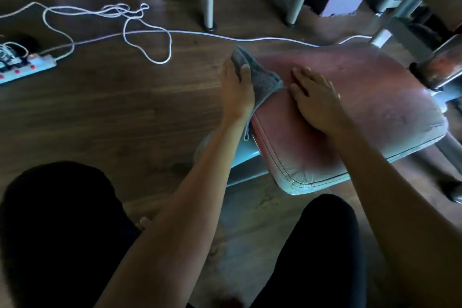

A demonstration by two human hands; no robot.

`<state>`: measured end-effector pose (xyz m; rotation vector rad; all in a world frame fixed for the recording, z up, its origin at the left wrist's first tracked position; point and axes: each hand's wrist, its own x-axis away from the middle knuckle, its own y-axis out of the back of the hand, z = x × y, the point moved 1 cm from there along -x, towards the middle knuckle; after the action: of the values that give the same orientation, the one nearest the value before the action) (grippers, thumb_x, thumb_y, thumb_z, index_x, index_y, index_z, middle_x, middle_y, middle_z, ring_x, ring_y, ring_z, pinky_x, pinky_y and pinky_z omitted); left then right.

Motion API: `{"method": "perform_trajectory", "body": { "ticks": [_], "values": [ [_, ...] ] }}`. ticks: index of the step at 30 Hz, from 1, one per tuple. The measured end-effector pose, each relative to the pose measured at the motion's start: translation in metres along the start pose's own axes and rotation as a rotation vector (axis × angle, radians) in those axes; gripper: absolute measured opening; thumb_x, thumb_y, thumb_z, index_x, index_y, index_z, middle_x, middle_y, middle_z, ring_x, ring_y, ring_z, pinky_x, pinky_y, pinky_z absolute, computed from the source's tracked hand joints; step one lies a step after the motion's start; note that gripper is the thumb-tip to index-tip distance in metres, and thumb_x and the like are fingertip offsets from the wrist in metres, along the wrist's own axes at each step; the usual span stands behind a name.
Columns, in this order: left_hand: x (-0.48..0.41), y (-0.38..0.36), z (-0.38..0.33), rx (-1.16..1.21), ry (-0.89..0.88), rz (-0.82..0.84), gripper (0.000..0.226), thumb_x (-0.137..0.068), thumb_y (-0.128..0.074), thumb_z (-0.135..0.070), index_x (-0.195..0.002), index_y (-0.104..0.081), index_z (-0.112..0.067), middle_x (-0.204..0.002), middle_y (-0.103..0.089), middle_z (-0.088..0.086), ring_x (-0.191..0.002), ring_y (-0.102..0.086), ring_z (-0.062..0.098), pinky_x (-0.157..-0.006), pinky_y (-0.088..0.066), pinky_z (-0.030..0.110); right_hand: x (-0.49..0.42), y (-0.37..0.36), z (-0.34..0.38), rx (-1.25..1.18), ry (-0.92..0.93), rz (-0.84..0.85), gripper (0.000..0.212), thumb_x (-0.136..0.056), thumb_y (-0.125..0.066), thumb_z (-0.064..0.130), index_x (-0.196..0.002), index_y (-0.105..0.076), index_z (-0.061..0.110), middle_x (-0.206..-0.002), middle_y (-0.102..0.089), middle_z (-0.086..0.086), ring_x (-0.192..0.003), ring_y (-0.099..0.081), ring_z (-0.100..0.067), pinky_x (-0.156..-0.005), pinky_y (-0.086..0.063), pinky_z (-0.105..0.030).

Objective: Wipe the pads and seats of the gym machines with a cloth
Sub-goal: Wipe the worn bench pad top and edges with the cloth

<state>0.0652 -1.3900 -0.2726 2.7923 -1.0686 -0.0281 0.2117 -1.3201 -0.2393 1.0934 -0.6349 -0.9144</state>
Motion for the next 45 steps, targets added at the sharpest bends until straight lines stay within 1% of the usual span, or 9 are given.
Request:
{"method": "perform_trajectory", "body": {
  "ticks": [3, 8, 12, 19, 23, 30, 34, 39, 45],
  "values": [
    [0.015, -0.001, 0.006, 0.1, 0.099, -0.107, 0.064, -0.097, -0.044, -0.036, -0.145, -0.038, 0.006, -0.148, -0.039, 0.025, -0.139, -0.037, 0.034, -0.118, -0.026, 0.042, 0.007, -0.005, -0.001, 0.049, 0.04, -0.037, 0.049, -0.105, -0.031, 0.041, -0.153, -0.029, 0.031, -0.162, -0.021, 0.003, -0.148, -0.021, -0.023, -0.119, -0.012, -0.042],
    [0.058, -0.009, 0.009, 0.242, 0.002, -0.201, 0.046, -0.099, -0.049, -0.023, -0.138, -0.046, 0.0, -0.133, -0.051, 0.013, -0.126, -0.048, 0.024, -0.112, -0.037, 0.044, 0.007, -0.007, -0.003, 0.063, 0.08, -0.089, 0.049, -0.105, -0.032, 0.038, -0.152, -0.032, 0.027, -0.161, -0.026, -0.001, -0.147, -0.024, -0.024, -0.119, -0.012, -0.042],
    [0.098, -0.018, 0.012, 0.238, 0.009, -0.127, 0.059, -0.103, -0.039, -0.026, -0.156, -0.021, -0.007, -0.164, -0.023, 0.007, -0.151, -0.02, 0.014, -0.125, -0.017, 0.041, 0.007, -0.008, -0.004, 0.073, 0.08, -0.079, 0.049, -0.105, -0.033, 0.037, -0.152, -0.033, 0.027, -0.161, -0.025, -0.001, -0.146, -0.025, -0.026, -0.119, -0.012, -0.041],
    [0.186, -0.035, 0.017, 0.186, 0.053, -0.182, 0.063, -0.101, -0.035, -0.035, -0.158, -0.018, -0.015, -0.162, -0.012, -0.006, -0.147, -0.01, -0.001, -0.125, -0.012, 0.032, 0.006, -0.009, -0.003, 0.097, 0.081, -0.08, 0.05, -0.105, -0.03, 0.037, -0.153, -0.03, 0.025, -0.162, -0.023, -0.003, -0.147, -0.022, -0.025, -0.12, -0.009, -0.04],
    [0.181, -0.031, 0.011, 0.211, 0.027, -0.148, 0.063, -0.101, -0.035, -0.033, -0.158, -0.017, -0.015, -0.162, -0.018, -0.002, -0.148, -0.016, 0.003, -0.124, -0.014, 0.028, 0.005, -0.01, -0.004, 0.11, 0.087, -0.076, 0.05, -0.105, -0.028, 0.037, -0.154, -0.029, 0.024, -0.162, -0.021, -0.002, -0.148, -0.02, -0.023, -0.12, -0.009, -0.04],
    [0.14, -0.027, 0.021, 0.295, 0.051, -0.175, 0.061, -0.099, -0.038, -0.038, -0.156, -0.029, -0.016, -0.155, -0.036, 0.003, -0.144, -0.033, 0.012, -0.121, -0.028, 0.043, 0.005, -0.012, -0.002, 0.105, 0.07, -0.072, 0.05, -0.105, -0.028, 0.036, -0.154, -0.028, 0.024, -0.163, -0.021, -0.003, -0.15, -0.017, -0.022, -0.121, -0.007, -0.04],
    [0.204, -0.028, 0.02, 0.298, -0.025, -0.118, 0.056, -0.105, -0.042, -0.026, -0.157, -0.023, -0.021, -0.161, -0.027, -0.009, -0.148, -0.021, 0.0, -0.124, -0.022, 0.038, 0.006, -0.013, -0.004, 0.109, 0.077, -0.075, 0.051, -0.105, -0.026, 0.037, -0.155, -0.026, 0.024, -0.163, -0.019, -0.003, -0.15, -0.015, -0.02, -0.122, -0.006, -0.04],
    [0.14, -0.023, 0.016, 0.266, -0.032, -0.164, 0.057, -0.102, -0.04, -0.023, -0.156, -0.026, -0.011, -0.161, -0.031, 0.003, -0.15, -0.024, 0.013, -0.123, -0.022, 0.043, 0.006, -0.012, -0.003, 0.109, 0.065, -0.049, 0.051, -0.106, -0.025, 0.037, -0.155, -0.024, 0.024, -0.164, -0.016, -0.002, -0.151, -0.011, -0.019, -0.122, -0.004, -0.039],
    [0.195, -0.026, 0.017, 0.294, -0.048, -0.094, 0.06, -0.104, -0.041, -0.027, -0.158, -0.017, -0.019, -0.165, -0.017, -0.011, -0.151, -0.011, 0.001, -0.126, -0.013, 0.037, 0.007, -0.013, -0.003, 0.113, 0.066, -0.05, 0.051, -0.106, -0.024, 0.038, -0.155, -0.024, 0.024, -0.164, -0.016, -0.003, -0.151, -0.011, -0.018, -0.122, -0.003, -0.039]
  ]
}}
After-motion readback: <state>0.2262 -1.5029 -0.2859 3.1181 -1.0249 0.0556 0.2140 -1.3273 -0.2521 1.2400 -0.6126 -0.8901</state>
